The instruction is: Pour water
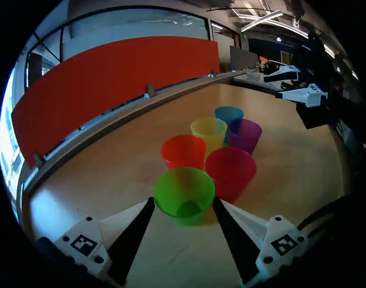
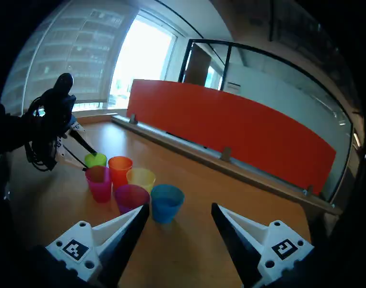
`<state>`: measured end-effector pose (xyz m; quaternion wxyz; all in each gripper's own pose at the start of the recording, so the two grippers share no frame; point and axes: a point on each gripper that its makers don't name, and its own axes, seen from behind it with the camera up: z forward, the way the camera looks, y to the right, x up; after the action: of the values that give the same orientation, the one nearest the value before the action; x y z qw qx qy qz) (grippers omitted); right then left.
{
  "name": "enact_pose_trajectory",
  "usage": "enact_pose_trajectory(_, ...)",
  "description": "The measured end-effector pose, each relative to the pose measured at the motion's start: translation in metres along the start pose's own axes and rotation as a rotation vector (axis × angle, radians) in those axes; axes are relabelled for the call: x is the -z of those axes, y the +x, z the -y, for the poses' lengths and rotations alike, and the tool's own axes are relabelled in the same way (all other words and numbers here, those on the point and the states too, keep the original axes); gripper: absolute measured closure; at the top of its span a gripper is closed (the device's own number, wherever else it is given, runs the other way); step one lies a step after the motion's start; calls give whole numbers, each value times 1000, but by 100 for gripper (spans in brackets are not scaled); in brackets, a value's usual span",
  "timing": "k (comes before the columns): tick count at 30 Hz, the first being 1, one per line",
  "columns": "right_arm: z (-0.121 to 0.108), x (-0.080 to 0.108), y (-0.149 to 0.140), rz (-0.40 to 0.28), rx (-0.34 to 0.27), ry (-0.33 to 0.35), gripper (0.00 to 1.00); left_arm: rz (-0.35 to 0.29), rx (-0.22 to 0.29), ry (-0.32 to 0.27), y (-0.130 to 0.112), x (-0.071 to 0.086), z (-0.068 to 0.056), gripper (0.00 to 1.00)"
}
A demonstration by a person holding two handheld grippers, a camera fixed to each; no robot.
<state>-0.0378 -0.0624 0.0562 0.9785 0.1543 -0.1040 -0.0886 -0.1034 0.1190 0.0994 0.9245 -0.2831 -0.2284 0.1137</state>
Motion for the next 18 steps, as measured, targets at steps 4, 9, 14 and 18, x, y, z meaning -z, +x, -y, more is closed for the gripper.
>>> enact_pose_trajectory(4,2,-2,-2,5,5,5,0,2,-5,-9,1,-4,0,9)
enact_pose_trajectory(9,3,-5,-6,12,10,12,0,-2,-3,-21,4,-10,1,10)
enact_pose_trajectory(14,2,-9,-8,14,8,14,0,0,7,-28,4,-14,1,9)
enact_pose_trajectory(18,1,-12,-9,18,3,16,0,-4,0,-25,5,-17,3,9)
